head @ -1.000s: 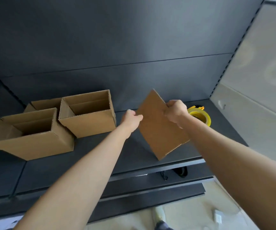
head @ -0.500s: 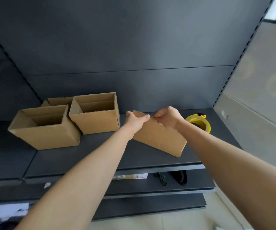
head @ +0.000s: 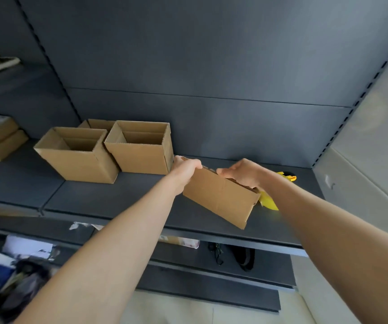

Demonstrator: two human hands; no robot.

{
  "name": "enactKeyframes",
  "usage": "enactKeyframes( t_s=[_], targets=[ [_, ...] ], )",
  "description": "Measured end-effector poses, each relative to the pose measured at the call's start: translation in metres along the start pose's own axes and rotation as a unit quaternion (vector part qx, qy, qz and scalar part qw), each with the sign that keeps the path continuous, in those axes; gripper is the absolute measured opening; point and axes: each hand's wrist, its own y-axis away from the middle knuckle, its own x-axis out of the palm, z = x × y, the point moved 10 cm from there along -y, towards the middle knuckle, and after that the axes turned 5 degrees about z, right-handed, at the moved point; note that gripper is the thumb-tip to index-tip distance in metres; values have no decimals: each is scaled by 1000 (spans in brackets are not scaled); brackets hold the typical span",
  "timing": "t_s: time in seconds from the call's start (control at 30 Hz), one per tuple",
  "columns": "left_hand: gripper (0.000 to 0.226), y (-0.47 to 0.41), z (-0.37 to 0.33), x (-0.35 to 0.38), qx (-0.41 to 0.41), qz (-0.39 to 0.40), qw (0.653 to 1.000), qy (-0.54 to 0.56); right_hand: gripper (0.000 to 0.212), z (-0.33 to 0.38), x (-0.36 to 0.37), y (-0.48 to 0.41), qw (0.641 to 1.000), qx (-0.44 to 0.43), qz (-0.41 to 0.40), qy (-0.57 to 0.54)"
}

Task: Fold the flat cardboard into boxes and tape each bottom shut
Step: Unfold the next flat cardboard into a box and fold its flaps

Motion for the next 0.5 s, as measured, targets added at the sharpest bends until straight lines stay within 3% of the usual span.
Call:
enactKeyframes(
  t_s=[0.2, 0.33, 0.37, 0.5],
  targets=[
    [50, 7, 0, 2, -6, -18, 1000, -4, 49, 20, -2, 3, 989, -26, -20, 148],
    [57, 10, -6, 2, -4, -23, 999, -36, 25, 36, -5, 9, 959, -56, -86, 265],
    [58, 11, -8, 3, 0, -18, 999, -49, 18, 39, -6, 11, 953, -57, -105, 277],
    [52, 17, -9, 12, 13, 38, 993, -110, 25, 40, -13, 17, 952, -37, -163, 255]
  ],
)
